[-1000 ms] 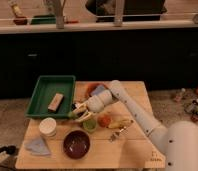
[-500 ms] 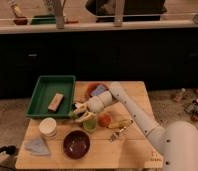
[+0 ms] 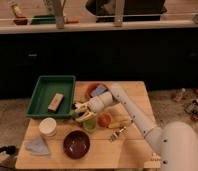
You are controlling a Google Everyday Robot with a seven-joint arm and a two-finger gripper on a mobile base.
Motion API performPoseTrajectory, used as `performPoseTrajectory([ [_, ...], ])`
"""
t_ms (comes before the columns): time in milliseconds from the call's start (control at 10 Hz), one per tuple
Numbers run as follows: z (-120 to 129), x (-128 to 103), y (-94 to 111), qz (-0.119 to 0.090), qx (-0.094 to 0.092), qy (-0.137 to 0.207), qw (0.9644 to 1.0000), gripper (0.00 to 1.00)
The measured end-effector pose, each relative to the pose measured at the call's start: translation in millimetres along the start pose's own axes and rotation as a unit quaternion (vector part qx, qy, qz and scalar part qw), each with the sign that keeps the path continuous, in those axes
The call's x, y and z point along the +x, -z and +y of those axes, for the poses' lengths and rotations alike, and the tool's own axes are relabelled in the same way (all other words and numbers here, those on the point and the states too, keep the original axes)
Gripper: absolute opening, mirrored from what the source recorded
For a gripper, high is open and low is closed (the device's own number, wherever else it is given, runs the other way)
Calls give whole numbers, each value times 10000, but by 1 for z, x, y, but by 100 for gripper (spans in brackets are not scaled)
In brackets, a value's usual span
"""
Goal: Place pepper in metal cup
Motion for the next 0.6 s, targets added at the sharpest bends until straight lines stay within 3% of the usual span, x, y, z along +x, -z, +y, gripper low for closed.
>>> performPoseTrajectory([
  [200,-1,2,3,-21,41,-25,10000,80],
  [600,-3,5,9,49,80,-59,9999,80],
])
